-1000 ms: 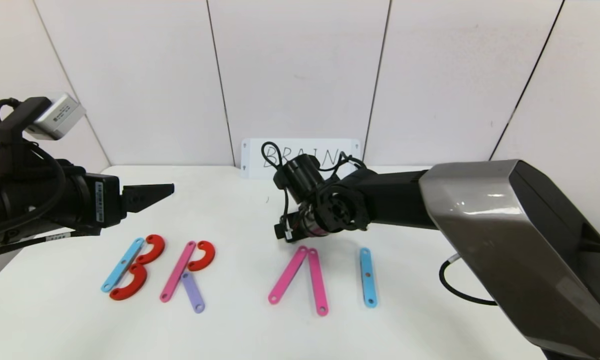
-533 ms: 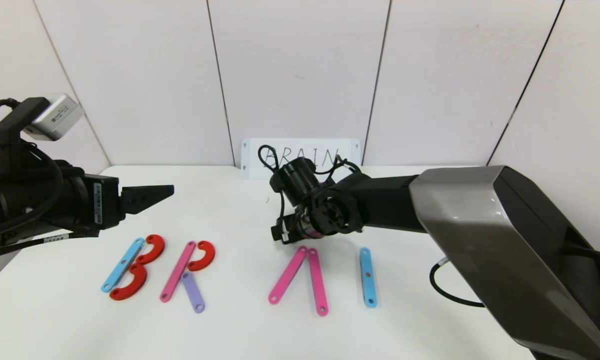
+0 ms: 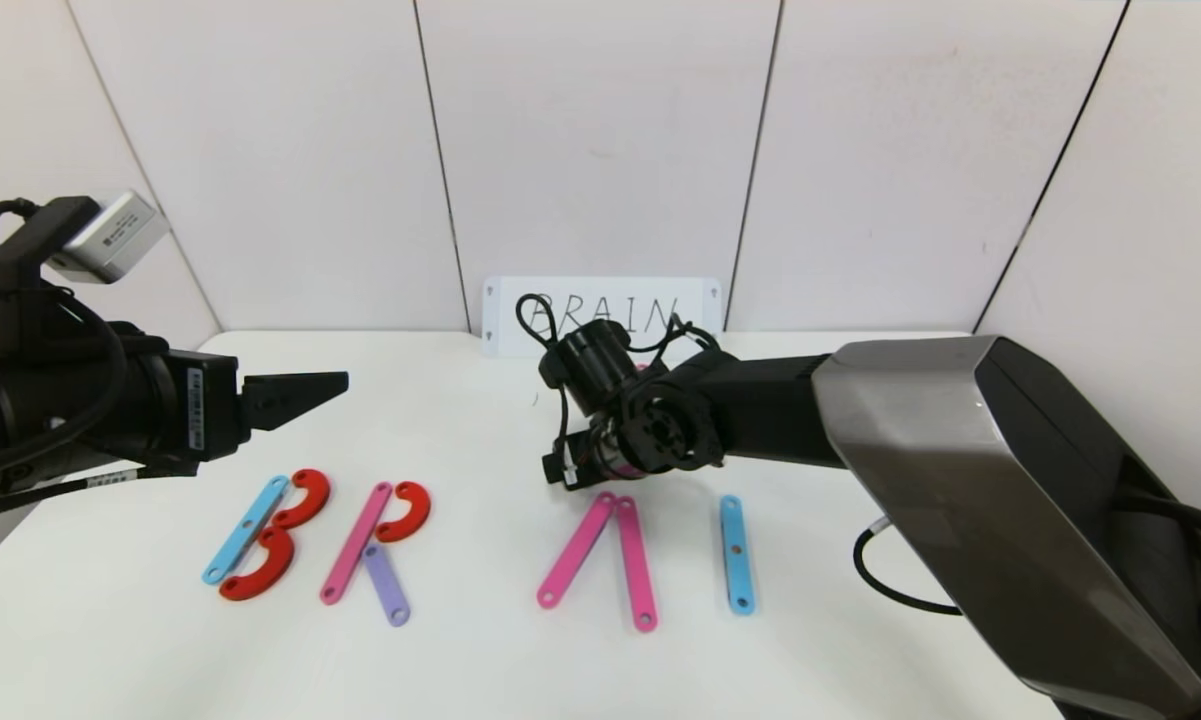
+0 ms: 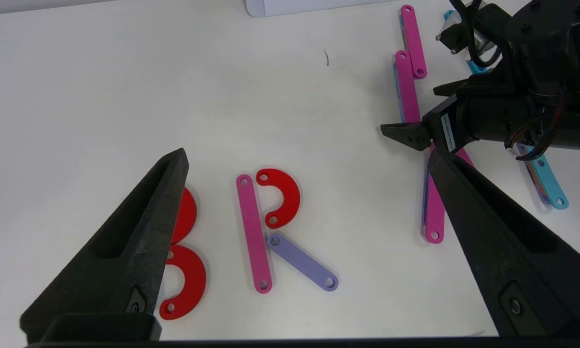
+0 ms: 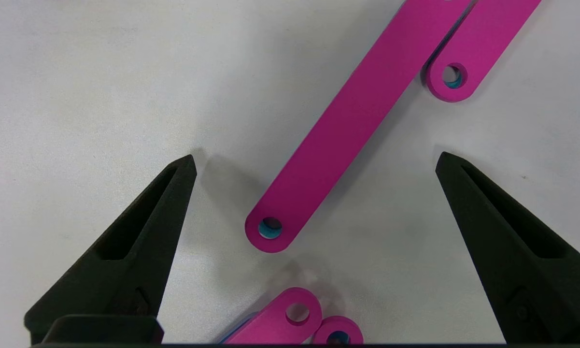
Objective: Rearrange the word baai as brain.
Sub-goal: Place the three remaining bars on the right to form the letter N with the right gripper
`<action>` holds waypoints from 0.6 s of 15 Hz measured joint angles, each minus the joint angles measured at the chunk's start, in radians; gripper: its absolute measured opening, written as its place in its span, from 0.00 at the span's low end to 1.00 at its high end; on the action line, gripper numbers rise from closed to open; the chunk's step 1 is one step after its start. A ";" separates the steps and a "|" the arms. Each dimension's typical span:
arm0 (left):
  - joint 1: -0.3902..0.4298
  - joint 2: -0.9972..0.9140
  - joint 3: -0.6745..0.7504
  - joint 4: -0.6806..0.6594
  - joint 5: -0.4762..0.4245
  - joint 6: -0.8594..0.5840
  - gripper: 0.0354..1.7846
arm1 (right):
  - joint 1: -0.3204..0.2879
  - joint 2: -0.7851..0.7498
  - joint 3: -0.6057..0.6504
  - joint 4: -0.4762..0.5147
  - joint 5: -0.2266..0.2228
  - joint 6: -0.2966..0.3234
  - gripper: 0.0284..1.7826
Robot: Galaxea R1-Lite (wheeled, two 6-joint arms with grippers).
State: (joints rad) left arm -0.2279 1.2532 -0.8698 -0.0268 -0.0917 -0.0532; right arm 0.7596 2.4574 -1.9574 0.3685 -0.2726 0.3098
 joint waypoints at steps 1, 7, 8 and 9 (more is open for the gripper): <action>-0.001 0.000 0.002 0.000 0.000 0.000 0.97 | 0.000 0.000 0.000 0.000 0.000 0.000 0.98; -0.004 0.000 0.004 0.000 0.000 0.000 0.97 | -0.015 0.010 0.000 -0.024 -0.005 -0.004 0.98; -0.004 0.000 0.004 0.000 0.000 0.000 0.97 | -0.016 0.013 0.000 -0.024 -0.004 -0.004 0.98; -0.004 0.000 0.005 0.000 0.000 0.000 0.97 | -0.017 0.015 0.000 -0.027 -0.005 -0.004 0.98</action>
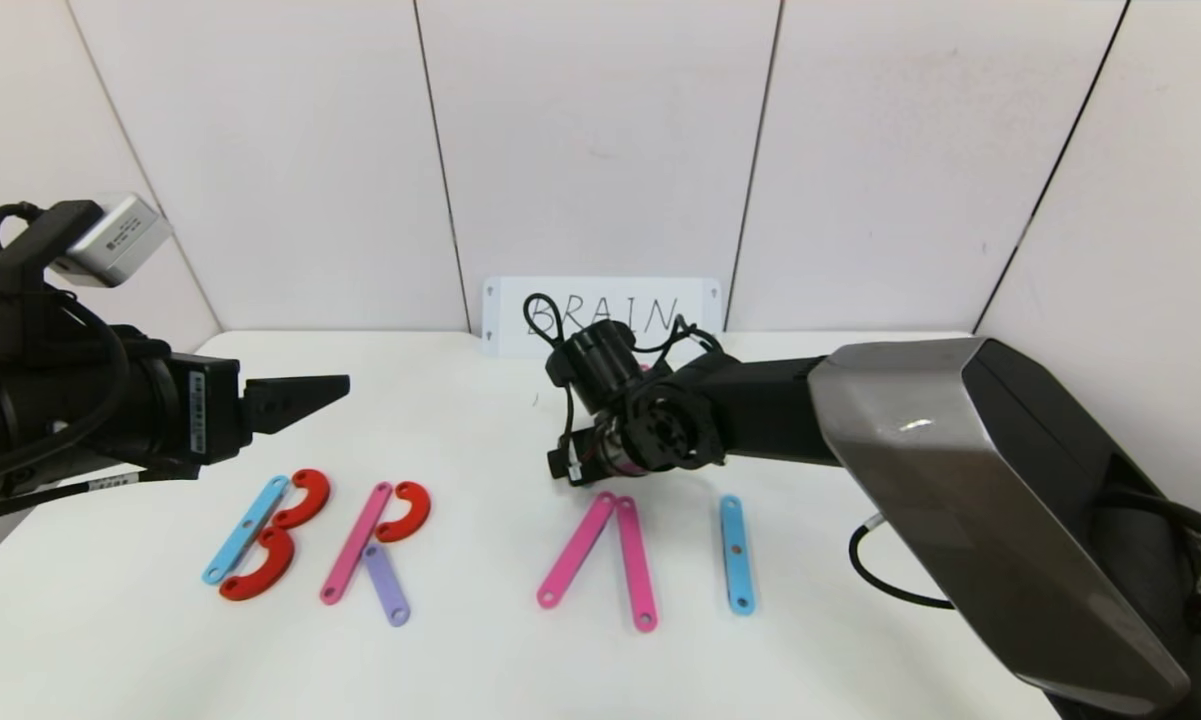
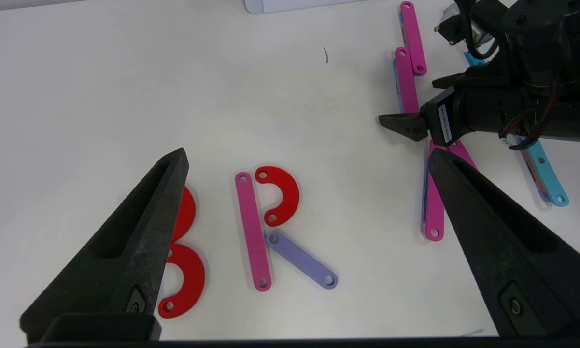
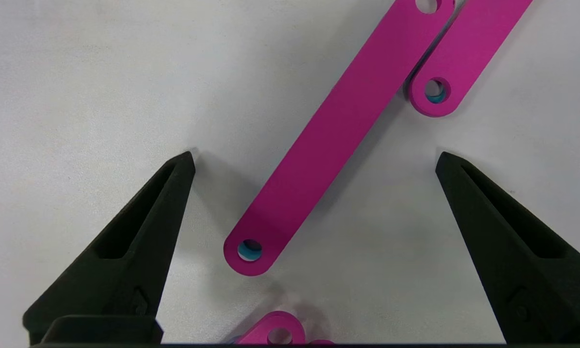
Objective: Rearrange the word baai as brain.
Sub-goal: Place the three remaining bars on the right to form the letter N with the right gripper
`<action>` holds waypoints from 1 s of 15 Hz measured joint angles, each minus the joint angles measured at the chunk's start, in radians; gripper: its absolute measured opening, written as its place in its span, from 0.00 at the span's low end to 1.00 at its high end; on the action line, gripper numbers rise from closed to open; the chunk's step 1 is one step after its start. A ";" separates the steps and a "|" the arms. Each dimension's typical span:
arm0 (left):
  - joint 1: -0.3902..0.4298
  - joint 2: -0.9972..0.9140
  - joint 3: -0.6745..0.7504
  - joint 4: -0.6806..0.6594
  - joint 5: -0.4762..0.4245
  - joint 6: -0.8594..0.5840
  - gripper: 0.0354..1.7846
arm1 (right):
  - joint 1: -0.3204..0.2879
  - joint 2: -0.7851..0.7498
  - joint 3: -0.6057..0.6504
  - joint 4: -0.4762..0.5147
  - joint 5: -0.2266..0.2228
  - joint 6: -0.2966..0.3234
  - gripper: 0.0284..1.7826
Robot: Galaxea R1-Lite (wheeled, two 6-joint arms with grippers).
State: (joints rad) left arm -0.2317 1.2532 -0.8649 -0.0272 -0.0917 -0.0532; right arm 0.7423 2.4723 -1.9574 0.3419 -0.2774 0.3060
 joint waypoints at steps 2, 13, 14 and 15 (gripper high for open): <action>0.000 0.000 0.000 0.000 -0.009 0.000 0.97 | 0.000 0.004 0.000 -0.005 0.001 -0.001 0.98; -0.001 -0.006 0.001 0.013 -0.028 0.000 0.97 | -0.013 0.002 0.001 -0.004 -0.037 -0.002 0.24; -0.003 -0.007 0.001 0.013 -0.027 0.000 0.97 | -0.020 -0.001 0.001 -0.004 -0.040 -0.002 0.17; -0.008 -0.007 0.004 0.013 -0.027 0.000 0.97 | -0.025 -0.006 0.001 -0.004 -0.041 -0.001 0.16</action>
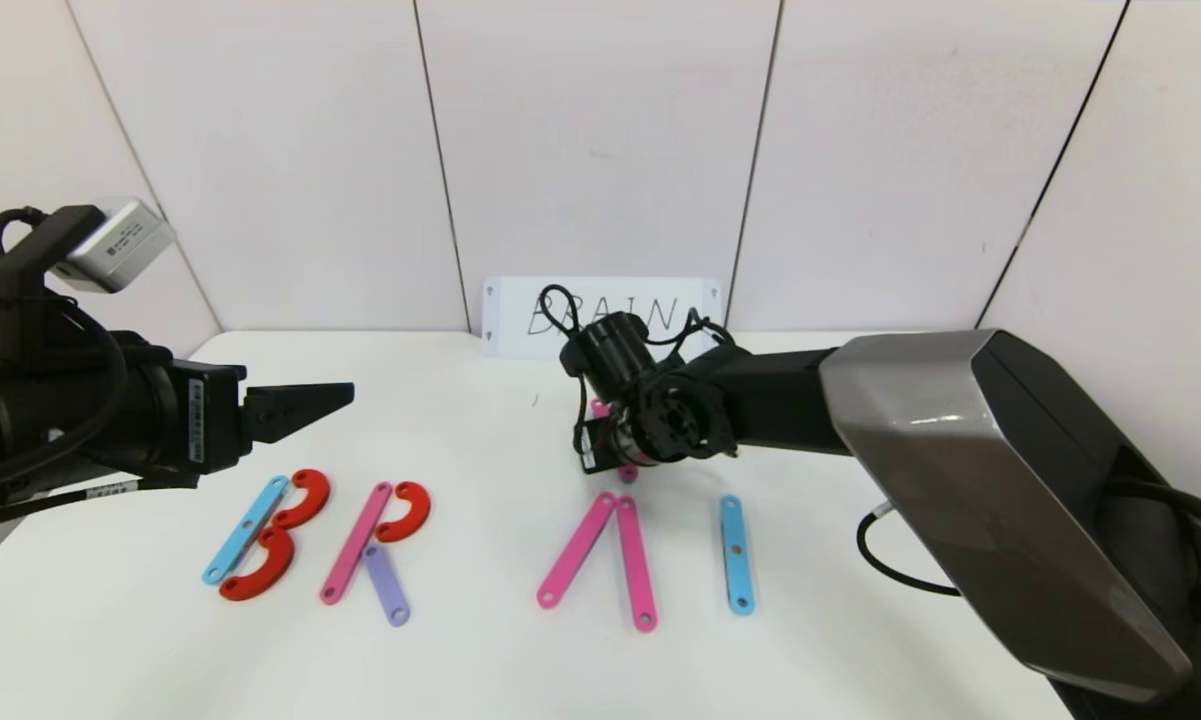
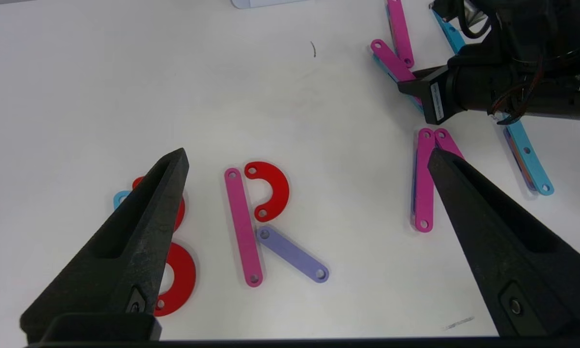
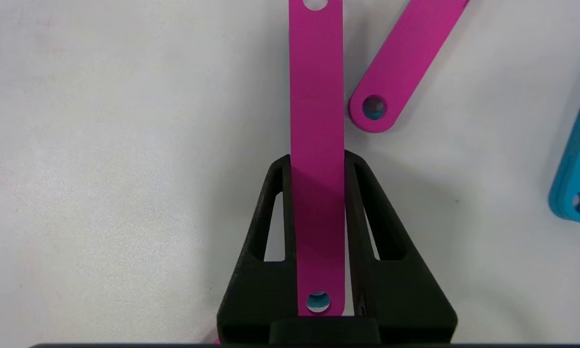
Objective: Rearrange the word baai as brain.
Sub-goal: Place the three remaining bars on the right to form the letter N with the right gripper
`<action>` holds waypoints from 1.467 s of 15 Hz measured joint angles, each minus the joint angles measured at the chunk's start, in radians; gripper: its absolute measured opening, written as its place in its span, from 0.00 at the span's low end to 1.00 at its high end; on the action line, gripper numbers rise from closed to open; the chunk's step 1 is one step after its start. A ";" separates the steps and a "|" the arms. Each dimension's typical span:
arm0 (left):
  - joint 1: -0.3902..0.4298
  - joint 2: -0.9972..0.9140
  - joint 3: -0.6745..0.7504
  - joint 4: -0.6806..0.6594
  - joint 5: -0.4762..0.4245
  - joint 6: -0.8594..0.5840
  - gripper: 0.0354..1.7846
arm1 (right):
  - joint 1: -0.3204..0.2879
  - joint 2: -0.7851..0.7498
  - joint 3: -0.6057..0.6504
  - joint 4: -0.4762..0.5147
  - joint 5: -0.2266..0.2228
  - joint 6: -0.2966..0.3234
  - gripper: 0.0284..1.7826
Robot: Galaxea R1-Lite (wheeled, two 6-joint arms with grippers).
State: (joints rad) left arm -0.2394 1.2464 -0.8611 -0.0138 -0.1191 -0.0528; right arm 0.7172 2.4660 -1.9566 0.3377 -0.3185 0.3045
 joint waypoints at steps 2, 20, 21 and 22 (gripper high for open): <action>-0.011 -0.002 0.006 -0.001 0.000 0.000 0.97 | -0.011 -0.010 0.000 0.000 -0.001 0.001 0.15; -0.025 0.007 0.010 -0.001 -0.001 0.000 0.97 | -0.177 -0.491 0.431 0.057 -0.121 0.040 0.15; -0.025 0.007 0.010 -0.001 -0.001 0.000 0.97 | -0.167 -0.536 0.510 0.055 -0.125 0.065 0.15; -0.025 0.007 0.010 -0.001 -0.001 0.000 0.97 | -0.154 -0.579 0.586 0.054 -0.127 0.099 0.15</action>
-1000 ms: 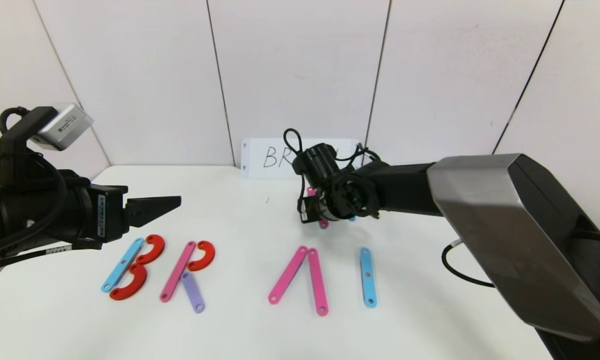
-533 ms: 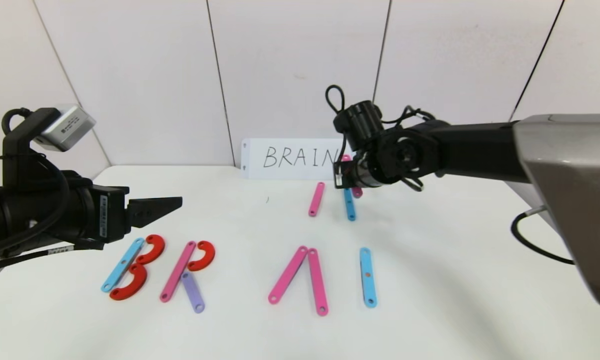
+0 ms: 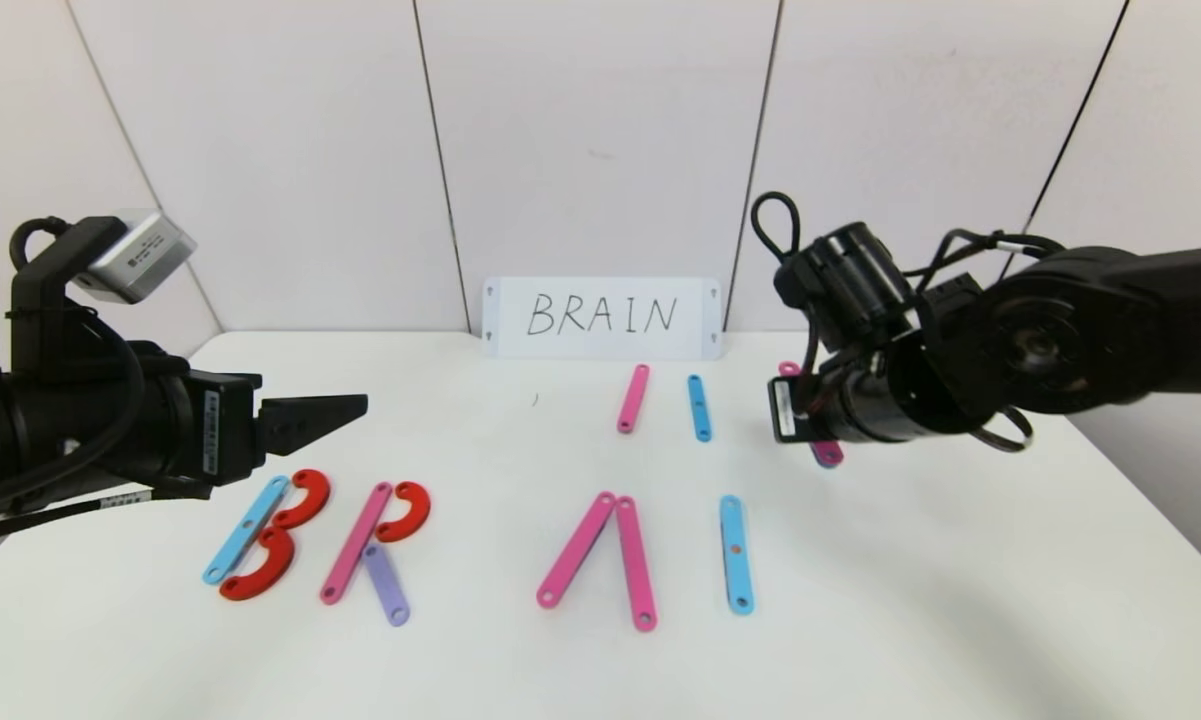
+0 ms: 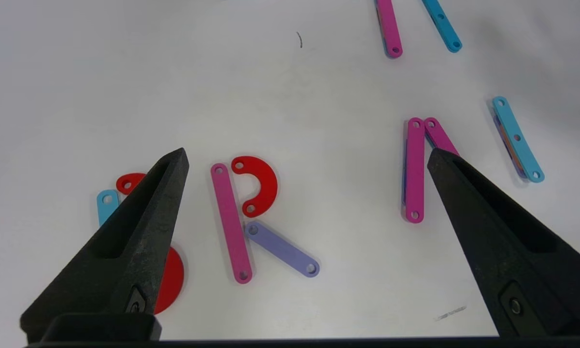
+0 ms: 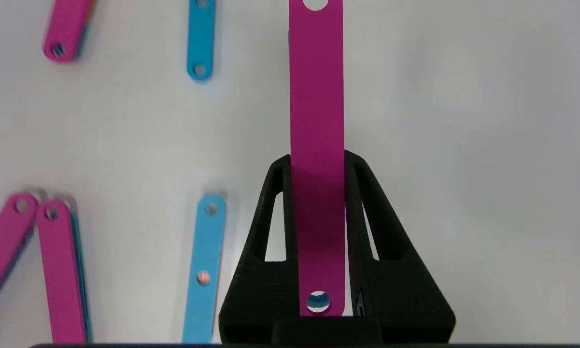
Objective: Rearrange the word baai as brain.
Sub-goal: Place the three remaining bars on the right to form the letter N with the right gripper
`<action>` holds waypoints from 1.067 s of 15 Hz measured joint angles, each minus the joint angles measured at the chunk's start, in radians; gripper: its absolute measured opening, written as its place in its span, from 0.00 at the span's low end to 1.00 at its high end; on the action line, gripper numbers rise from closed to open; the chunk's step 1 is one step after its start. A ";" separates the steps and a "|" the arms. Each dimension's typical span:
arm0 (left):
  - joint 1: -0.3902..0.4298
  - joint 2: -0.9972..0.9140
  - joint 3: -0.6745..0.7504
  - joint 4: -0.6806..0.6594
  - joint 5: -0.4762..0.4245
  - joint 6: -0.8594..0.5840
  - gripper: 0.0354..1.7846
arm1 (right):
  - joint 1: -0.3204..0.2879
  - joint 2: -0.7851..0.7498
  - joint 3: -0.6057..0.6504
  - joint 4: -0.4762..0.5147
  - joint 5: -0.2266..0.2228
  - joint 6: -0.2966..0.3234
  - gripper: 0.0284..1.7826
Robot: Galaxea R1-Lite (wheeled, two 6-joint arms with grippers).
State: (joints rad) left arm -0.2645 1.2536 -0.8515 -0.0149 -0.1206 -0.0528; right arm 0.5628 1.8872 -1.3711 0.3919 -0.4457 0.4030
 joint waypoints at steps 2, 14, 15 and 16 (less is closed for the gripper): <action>0.000 0.000 0.000 0.000 -0.003 0.000 0.97 | 0.027 -0.077 0.143 -0.011 -0.002 0.071 0.15; 0.001 0.000 0.000 0.000 -0.010 0.000 0.97 | 0.093 -0.154 0.519 -0.234 -0.003 0.107 0.15; 0.001 0.000 0.000 0.000 -0.011 0.000 0.97 | 0.091 -0.145 0.518 -0.240 -0.002 0.108 0.15; 0.001 0.000 -0.001 0.000 -0.010 0.000 0.97 | 0.090 -0.133 0.515 -0.256 -0.002 0.107 0.15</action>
State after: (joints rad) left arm -0.2636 1.2532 -0.8523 -0.0147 -0.1309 -0.0532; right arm 0.6532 1.7545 -0.8557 0.1360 -0.4479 0.5104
